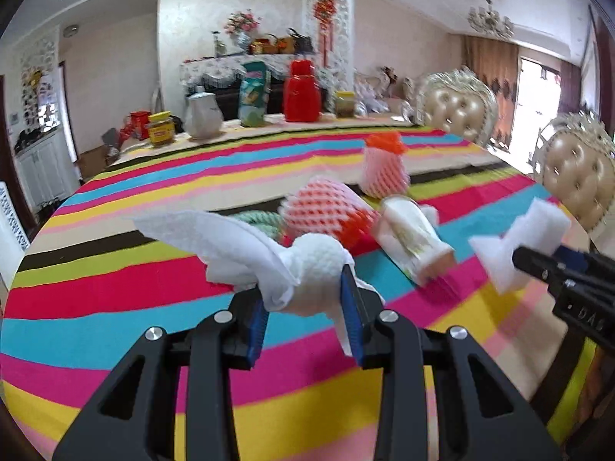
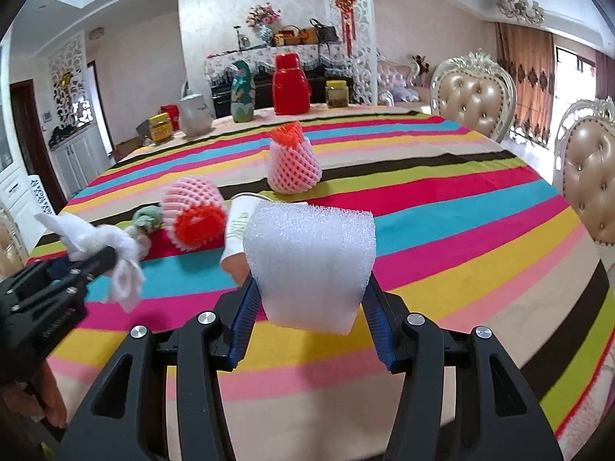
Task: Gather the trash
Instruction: 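Carry the foam block and tissue to the pink bin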
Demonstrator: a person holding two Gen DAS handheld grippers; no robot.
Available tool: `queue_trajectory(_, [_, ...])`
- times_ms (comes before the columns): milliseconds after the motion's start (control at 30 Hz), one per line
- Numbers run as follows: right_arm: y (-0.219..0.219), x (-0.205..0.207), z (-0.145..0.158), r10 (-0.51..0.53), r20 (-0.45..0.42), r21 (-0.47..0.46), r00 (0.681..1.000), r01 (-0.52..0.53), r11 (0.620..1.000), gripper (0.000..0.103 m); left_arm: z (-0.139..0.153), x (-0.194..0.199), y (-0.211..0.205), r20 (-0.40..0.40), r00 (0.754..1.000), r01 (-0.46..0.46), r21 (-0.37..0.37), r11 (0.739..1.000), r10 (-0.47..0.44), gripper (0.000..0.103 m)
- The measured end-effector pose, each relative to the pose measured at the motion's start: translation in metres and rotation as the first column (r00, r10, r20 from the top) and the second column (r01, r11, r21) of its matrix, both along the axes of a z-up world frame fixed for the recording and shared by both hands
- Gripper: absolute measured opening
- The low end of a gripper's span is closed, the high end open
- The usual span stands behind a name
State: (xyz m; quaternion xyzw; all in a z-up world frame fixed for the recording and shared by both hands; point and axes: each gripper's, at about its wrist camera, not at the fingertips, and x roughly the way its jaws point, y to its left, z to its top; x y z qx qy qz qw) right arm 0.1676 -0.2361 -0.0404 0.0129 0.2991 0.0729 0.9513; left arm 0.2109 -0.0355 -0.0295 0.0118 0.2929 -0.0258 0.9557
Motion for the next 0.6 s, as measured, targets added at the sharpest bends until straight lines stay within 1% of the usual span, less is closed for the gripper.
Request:
queue_trajectory(167, [-0.006,-0.033,0.009,0.035,0.038,-0.024,0.999,-0.034,0.999,0.051,0.0,-0.026,-0.021,0.006,0.998,0.063,0.028,0.998,-0.064,0.034])
queue_trajectory(300, [-0.018,-0.057,0.016,0.045,0.06,-0.022,0.997,-0.044,0.999,0.051,0.004,-0.047,-0.037,0.023,0.995,0.101,0.022,0.995,-0.102,0.034])
queue_trajectory(433, [-0.033,-0.082,0.023,0.043,0.094,-0.044,0.995,-0.039,0.998,0.051,0.012,-0.067,-0.056,0.045,0.989,0.143,0.011,0.99,-0.143,0.034])
queue_trajectory(600, [-0.055,-0.106,0.023,0.034,0.109,-0.037,0.993,-0.03,0.999,0.051,0.02,-0.088,-0.081,0.066,0.977,0.203,0.003,0.979,-0.202,0.034])
